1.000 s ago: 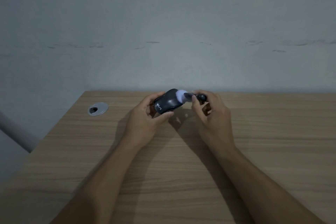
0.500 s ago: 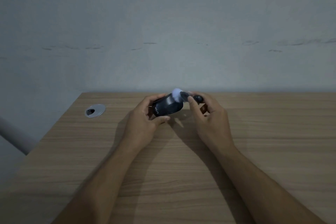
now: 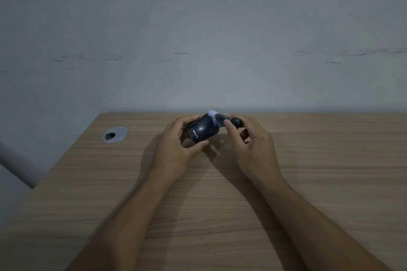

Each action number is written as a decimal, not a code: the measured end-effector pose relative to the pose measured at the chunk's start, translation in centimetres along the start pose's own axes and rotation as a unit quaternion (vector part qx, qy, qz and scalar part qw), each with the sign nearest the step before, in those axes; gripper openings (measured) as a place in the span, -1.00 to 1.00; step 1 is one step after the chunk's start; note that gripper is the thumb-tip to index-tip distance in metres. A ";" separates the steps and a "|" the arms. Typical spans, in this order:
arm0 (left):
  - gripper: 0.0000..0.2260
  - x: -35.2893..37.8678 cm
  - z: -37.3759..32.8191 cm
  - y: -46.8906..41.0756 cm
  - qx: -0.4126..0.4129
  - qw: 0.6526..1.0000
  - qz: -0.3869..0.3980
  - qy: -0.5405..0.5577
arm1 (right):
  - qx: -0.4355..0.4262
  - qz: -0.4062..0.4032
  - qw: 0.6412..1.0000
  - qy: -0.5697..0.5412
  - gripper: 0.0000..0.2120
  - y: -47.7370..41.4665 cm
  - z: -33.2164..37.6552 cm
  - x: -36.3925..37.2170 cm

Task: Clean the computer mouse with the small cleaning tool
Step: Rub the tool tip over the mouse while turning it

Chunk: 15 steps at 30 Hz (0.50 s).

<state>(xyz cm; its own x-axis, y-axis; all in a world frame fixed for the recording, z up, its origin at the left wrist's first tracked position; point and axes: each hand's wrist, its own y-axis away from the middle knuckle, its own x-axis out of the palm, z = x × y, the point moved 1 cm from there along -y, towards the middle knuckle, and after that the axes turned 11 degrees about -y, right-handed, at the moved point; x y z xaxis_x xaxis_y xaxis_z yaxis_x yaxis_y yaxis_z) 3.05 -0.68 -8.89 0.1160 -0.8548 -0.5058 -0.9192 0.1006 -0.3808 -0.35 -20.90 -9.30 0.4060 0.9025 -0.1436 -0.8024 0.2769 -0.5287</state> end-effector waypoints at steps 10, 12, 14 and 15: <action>-0.45 -0.4 -0.4 0.3 -0.010 0.997 -0.057 -0.046 | 0.003 0.019 1.000 -0.007 -0.88 0.1 -0.1 0.3; -0.48 -0.3 -0.4 0.3 -0.021 0.998 -0.057 -0.005 | 0.049 -0.015 0.999 0.004 -0.86 -0.4 -1.1 0.0; -0.51 -0.3 -0.5 0.4 -0.030 0.998 -0.047 0.006 | 0.050 -0.005 0.999 -0.003 -0.85 -0.3 -1.0 0.0; -0.51 -0.3 -0.4 0.4 -0.033 0.998 -0.045 0.002 | 0.030 0.013 0.999 -0.009 -0.84 -0.1 -0.4 0.2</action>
<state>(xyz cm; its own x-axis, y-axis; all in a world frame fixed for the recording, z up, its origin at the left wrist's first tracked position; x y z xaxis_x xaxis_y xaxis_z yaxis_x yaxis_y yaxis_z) 2.50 -0.61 -8.53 0.1984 -0.8609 -0.4685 -0.9276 -0.0106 -0.3734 -0.08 -20.89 -9.59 0.3778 0.9151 -0.1412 -0.8375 0.2727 -0.4734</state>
